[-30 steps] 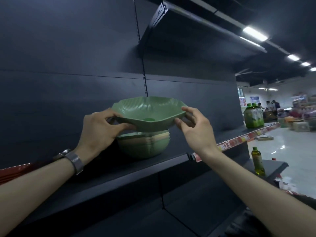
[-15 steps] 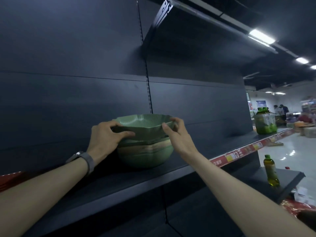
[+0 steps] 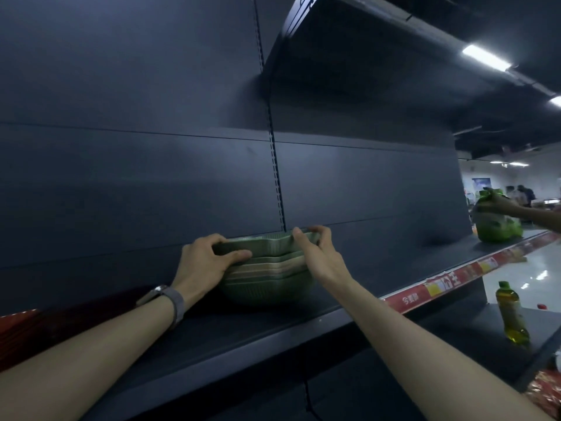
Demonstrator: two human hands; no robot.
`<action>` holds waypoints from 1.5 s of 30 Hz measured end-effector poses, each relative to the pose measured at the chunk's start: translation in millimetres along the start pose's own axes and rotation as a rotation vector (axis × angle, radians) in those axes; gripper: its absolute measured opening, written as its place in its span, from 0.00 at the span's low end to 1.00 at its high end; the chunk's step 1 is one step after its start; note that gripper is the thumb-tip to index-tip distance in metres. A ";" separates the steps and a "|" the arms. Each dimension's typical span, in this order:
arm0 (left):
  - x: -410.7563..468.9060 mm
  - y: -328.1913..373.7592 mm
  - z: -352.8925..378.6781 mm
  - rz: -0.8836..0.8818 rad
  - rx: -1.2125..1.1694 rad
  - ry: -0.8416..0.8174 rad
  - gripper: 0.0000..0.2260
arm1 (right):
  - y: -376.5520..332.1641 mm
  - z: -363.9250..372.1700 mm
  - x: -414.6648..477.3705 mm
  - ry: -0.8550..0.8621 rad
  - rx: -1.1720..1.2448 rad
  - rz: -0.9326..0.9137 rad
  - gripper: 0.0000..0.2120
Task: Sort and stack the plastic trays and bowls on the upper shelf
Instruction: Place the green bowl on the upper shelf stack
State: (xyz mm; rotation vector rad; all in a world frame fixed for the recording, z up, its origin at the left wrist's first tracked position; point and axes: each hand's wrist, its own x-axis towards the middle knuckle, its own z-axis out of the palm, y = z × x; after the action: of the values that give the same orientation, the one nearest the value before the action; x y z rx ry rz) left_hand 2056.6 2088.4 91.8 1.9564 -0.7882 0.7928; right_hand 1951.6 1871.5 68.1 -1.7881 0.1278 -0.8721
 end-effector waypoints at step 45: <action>-113.9 44.0 -62.3 -0.098 -0.129 -0.162 0.10 | -9.3 47.4 -113.8 0.085 -0.053 -0.193 0.11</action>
State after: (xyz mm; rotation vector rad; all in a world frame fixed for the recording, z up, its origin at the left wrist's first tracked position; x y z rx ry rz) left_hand 1940.5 2149.2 51.6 1.9438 -0.8116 0.5176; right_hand 1895.1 1966.8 13.1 -1.8343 0.0328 -1.0922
